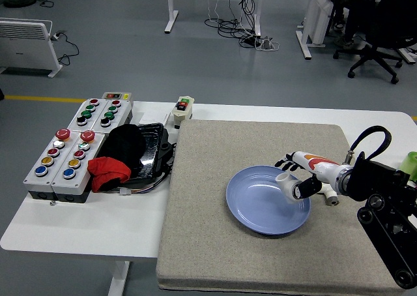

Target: Pick pipe place plate twice

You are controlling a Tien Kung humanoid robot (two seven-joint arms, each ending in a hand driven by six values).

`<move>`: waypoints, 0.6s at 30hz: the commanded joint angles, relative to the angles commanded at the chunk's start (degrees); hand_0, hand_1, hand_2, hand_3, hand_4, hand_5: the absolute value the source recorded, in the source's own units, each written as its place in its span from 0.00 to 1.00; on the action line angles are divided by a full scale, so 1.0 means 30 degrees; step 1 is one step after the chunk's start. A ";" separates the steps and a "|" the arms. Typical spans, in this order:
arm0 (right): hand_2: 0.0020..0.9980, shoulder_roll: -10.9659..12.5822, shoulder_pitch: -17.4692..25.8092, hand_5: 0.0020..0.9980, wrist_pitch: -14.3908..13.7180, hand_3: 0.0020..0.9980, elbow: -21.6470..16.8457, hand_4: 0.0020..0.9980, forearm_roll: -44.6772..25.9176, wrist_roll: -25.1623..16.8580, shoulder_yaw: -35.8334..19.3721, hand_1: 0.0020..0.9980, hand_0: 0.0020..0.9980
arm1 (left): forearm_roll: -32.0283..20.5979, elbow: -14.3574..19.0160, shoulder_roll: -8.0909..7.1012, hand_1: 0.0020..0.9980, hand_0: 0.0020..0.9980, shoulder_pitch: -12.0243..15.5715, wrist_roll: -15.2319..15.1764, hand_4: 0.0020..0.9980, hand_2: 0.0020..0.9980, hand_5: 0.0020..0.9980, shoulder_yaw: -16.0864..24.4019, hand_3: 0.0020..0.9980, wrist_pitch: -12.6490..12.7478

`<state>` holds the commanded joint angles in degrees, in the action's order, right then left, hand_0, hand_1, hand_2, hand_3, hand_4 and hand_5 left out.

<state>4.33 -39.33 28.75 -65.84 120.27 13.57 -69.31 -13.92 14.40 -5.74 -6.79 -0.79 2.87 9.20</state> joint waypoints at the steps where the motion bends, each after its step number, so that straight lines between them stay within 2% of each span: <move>1: 1.00 -0.0005 0.0014 0.19 0.0041 0.94 -0.0016 0.65 0.0010 -0.0022 -0.0001 0.91 0.97 | 0.0007 0.0000 0.0001 0.59 0.63 0.0021 0.0012 0.31 0.61 1.00 0.0010 0.62 0.0005; 7: 1.00 0.0000 -0.0016 0.19 0.0230 0.96 -0.0163 0.66 0.0195 0.0009 0.0304 0.92 0.99 | 0.0076 -0.0001 -0.0017 0.59 0.63 0.0148 0.0041 0.31 0.61 1.00 0.0071 0.62 0.0021; 11: 1.00 0.0262 -0.0474 0.19 0.1473 0.96 -0.0123 0.66 0.0732 0.0368 0.1140 0.92 0.99 | 0.0111 -0.0005 -0.0022 0.59 0.63 0.0225 0.0060 0.31 0.61 1.00 0.0118 0.62 0.0031; 12: 1.00 0.0340 -0.0577 0.16 0.1574 0.96 -0.0147 0.67 0.0910 0.0199 0.1295 0.93 0.99 | 0.0133 -0.0003 -0.0033 0.59 0.63 0.0233 0.0065 0.31 0.61 1.00 0.0115 0.62 0.0028; 18: 1.00 0.0885 -0.1353 0.14 0.1920 0.96 -0.0242 0.67 0.1535 -0.0433 0.2231 0.93 1.00 | -0.0013 0.0007 -0.0079 0.59 0.63 0.0226 0.0003 0.31 0.61 1.00 -0.0019 0.62 0.0020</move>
<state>6.98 -43.39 34.51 -66.57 124.88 12.27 -62.62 -13.96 14.42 -5.98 -6.11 -0.78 2.81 9.26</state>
